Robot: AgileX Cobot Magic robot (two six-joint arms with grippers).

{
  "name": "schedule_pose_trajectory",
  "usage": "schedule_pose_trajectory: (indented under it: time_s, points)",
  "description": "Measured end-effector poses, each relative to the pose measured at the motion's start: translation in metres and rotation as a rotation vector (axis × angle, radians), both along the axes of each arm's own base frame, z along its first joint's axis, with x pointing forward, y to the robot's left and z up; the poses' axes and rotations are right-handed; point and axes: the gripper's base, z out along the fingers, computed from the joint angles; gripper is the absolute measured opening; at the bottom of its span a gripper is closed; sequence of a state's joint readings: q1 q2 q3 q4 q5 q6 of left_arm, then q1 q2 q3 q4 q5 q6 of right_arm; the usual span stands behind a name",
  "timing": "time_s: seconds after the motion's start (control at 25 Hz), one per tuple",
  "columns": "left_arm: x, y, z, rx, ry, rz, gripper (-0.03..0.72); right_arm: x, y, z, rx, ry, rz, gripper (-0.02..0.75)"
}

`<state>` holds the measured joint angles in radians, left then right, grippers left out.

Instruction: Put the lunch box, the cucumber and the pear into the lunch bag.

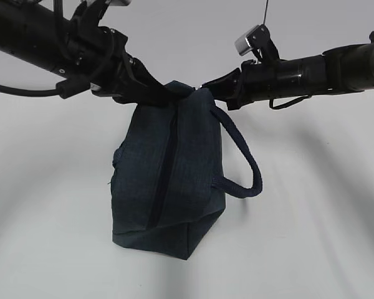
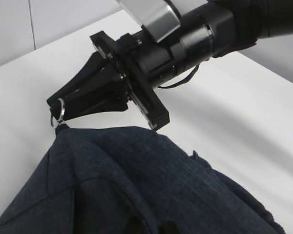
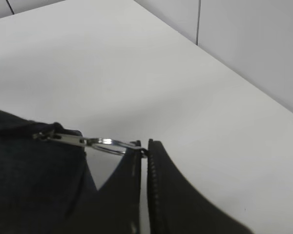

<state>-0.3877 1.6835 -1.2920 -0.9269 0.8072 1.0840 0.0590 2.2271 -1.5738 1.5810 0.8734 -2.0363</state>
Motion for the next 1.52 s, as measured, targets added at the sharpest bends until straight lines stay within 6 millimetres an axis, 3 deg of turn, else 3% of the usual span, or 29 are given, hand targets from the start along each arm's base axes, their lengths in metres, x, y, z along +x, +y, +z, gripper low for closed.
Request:
schedule_pose_trajectory:
  time_s: [0.36,0.88,1.28,1.52]
  points:
    - [0.001,0.000,0.005,0.004,-0.021,-0.021,0.027,0.002,-0.002,-0.017,-0.010,0.034,-0.003,0.001]
    - [0.006,0.006,0.006,-0.010,-0.018,-0.029,0.027,0.003,-0.004,-0.020,-0.023,0.039,-0.014,0.000]
    - [0.011,0.014,0.005,-0.033,0.079,0.080,0.027,0.003,-0.006,-0.022,0.029,0.052,-0.004,0.000]
    - [0.025,0.011,-0.014,-0.047,0.208,0.203,0.034,0.006,-0.014,-0.022,0.033,0.053,-0.040,0.000]
